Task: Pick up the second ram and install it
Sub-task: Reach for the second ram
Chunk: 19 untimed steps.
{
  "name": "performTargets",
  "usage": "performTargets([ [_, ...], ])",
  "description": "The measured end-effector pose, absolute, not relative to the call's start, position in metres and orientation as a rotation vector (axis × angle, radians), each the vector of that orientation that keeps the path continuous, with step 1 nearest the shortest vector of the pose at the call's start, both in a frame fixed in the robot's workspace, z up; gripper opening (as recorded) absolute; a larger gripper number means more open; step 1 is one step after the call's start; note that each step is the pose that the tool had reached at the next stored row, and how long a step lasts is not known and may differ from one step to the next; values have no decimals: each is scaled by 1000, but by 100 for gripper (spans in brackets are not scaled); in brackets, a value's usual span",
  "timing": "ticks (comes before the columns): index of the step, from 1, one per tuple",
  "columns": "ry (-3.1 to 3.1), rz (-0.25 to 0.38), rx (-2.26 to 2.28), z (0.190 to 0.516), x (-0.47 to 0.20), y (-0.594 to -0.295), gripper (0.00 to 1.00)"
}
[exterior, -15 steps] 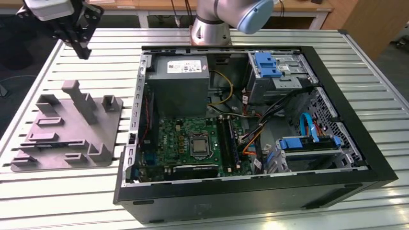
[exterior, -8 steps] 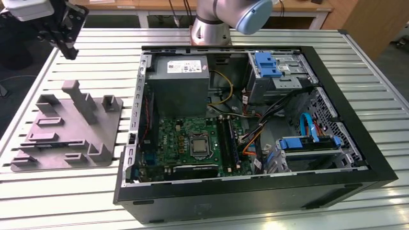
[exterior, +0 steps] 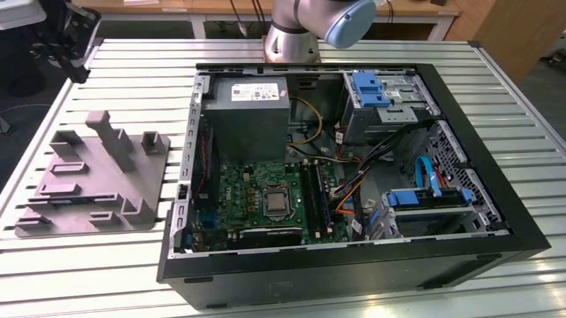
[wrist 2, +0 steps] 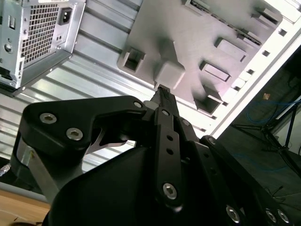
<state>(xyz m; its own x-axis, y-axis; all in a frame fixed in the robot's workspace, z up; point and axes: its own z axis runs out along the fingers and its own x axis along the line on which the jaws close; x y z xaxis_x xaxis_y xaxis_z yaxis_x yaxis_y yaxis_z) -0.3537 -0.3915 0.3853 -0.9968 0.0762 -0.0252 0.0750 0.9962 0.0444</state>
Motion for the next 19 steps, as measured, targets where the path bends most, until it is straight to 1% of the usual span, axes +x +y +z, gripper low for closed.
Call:
performTargets([
  [19,3112,68,118,382,-414,-391,10],
])
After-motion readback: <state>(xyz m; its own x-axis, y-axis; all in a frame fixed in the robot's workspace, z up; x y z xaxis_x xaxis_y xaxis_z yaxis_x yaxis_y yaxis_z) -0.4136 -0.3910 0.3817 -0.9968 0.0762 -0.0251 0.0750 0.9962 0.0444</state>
